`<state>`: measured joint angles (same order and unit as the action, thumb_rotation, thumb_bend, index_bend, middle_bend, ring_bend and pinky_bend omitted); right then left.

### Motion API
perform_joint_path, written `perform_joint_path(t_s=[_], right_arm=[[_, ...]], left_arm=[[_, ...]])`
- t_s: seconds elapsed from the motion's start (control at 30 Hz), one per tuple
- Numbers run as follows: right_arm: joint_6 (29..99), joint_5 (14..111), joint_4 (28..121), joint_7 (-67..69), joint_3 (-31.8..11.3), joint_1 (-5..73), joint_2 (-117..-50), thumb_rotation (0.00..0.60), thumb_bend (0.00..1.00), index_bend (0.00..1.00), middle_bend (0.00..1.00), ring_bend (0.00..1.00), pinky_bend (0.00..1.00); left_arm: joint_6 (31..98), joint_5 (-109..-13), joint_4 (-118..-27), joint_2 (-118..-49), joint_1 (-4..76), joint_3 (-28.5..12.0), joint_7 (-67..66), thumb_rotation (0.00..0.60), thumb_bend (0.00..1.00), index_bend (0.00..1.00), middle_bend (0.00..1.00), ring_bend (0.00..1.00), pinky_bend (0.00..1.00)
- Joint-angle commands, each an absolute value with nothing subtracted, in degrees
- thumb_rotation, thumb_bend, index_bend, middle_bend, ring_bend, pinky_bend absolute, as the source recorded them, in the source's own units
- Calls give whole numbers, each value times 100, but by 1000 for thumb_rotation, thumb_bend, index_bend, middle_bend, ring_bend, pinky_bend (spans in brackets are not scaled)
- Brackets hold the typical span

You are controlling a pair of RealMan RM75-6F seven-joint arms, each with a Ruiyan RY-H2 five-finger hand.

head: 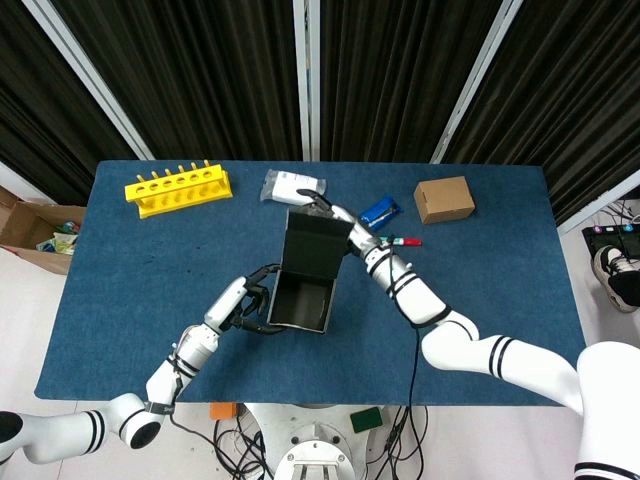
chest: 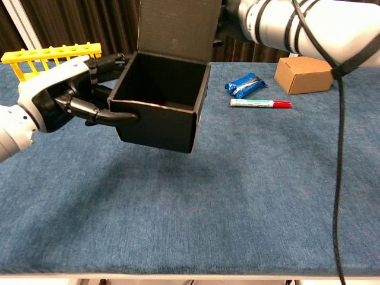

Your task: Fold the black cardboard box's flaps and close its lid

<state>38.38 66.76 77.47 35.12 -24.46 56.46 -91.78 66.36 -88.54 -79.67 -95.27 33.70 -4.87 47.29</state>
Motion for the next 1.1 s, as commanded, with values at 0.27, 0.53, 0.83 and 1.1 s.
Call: perform_joint_path(t_s=[0.27,0.53,0.83,1.1], right_arm=[[3635,6129,8772,1990,-2050,5919,-8805,600,145,173,350,757,1000],[4605,4344,9172,-180,-1831,6290,-8780,600,85,173,363,764,1000],[4793,3424,9110,-912,-1777,6567,-8982,600,85,173,361,764,1000],[4793,3434,9228,-942,-1837,6559,-9018,600,85,173,360,764,1000]], left_arm=[[6101,-8041,-7498,-9833,3448,-777,4323,600,86,507,463,738,903],[5767,-7690,-7325,-9973,3484,-837,3800,600,72,214,257,712,902],[5601,-7549,-7424,-9843,3394,-745,3306,600,70,9,72,665,902],[5535,-7545,-7827,-9470,3274,-623,2985,600,63,0,19,659,902]])
